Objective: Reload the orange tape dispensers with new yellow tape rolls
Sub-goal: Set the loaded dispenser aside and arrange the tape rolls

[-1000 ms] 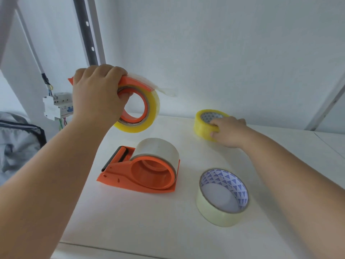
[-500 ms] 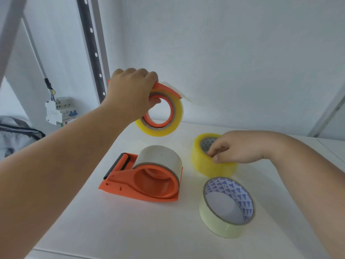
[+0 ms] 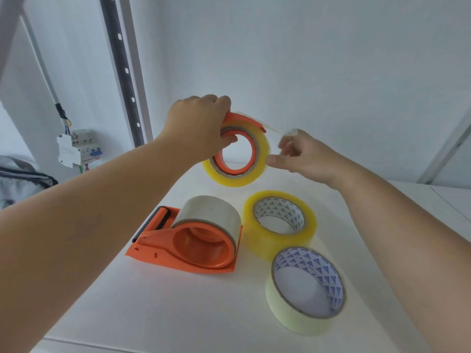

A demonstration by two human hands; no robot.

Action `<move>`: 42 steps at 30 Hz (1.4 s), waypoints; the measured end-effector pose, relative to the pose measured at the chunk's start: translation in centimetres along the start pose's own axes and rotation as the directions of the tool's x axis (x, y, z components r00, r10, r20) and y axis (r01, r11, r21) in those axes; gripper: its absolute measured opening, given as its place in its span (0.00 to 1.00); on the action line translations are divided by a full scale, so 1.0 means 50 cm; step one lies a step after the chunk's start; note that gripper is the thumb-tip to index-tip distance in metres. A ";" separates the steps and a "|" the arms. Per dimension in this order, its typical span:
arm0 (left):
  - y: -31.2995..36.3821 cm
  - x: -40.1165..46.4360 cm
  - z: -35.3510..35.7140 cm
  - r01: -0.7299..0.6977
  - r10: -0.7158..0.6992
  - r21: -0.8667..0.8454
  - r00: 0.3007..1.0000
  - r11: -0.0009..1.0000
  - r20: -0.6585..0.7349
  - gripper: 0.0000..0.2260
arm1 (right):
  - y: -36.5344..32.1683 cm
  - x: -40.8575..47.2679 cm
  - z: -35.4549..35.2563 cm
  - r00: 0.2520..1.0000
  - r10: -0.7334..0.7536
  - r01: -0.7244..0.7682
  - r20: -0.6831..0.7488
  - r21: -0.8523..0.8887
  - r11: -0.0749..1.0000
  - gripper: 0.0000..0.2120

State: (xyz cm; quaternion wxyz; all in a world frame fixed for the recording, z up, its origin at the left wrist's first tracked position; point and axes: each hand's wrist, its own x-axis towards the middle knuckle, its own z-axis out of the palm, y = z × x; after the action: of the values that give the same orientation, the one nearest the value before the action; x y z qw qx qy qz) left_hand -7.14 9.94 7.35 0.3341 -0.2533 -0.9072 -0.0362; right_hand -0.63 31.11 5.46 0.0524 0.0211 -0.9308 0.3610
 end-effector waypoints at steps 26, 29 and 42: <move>-0.003 0.010 0.032 0.450 0.068 -0.757 0.839 0.474 0.540 0.09 | 0.015 0.065 -0.008 0.977 -0.095 0.120 -0.190 0.128 0.984 0.27; -0.002 0.010 0.044 0.465 0.106 -0.712 0.794 0.526 0.598 0.08 | 0.030 0.072 -0.024 0.987 -0.111 0.115 -0.118 0.023 0.993 0.28; -0.033 -0.002 0.094 0.758 -0.368 -0.645 0.630 0.098 0.684 0.07 | 0.065 0.083 -0.063 1.000 -0.002 0.010 0.023 -0.334 0.943 0.28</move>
State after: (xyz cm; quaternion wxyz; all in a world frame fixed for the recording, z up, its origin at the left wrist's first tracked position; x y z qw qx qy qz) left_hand -10.62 9.56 3.83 -0.0740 -0.0159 -0.7913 -0.6067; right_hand -4.73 35.61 6.08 0.0459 0.0189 -0.9790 0.1978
